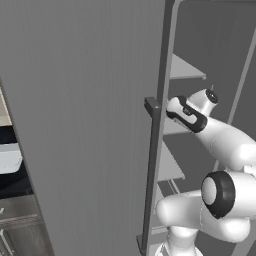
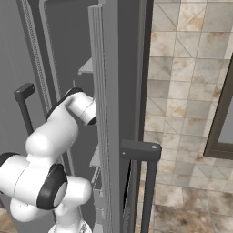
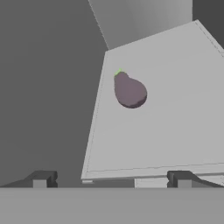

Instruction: Take the eggplant and potato out of the freezer and place them in the tupperware container on the counter. Then put the tupperware containing the vegetables back in the freezer.

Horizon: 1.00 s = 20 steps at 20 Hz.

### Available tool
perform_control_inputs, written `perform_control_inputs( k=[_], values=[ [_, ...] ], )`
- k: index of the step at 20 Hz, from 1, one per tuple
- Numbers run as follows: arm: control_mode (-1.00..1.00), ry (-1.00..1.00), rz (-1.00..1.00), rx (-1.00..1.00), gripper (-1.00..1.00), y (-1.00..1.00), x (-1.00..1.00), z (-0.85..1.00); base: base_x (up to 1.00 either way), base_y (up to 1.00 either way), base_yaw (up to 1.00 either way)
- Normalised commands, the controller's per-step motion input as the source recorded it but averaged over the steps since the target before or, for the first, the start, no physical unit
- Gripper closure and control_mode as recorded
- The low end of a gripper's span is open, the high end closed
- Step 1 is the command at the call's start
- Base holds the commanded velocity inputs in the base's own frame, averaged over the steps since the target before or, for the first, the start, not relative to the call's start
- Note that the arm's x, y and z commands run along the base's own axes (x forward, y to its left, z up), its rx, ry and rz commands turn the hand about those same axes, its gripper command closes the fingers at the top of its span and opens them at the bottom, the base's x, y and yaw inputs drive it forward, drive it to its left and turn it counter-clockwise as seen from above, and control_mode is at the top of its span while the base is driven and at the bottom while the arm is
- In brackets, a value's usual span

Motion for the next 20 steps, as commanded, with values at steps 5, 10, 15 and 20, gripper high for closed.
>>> perform_control_inputs(
  k=[5, 10, 15, 20],
  values=[
    [-1.00, 0.00, 0.04, 0.01, -1.00, 0.00, 0.34, -0.09, 0.00, 0.00, 0.00],
    [-1.00, 0.00, 0.04, 0.00, -1.00, 0.00, 0.30, -0.10, 0.00, 0.00, 0.00],
    [-1.00, 0.00, 0.03, 0.00, -1.00, 0.00, 0.29, -0.14, 0.00, 0.00, 0.00],
    [-1.00, 0.00, 0.03, 0.00, -1.00, 0.00, 0.29, -0.16, 0.00, 0.00, 0.00]
  ],
)
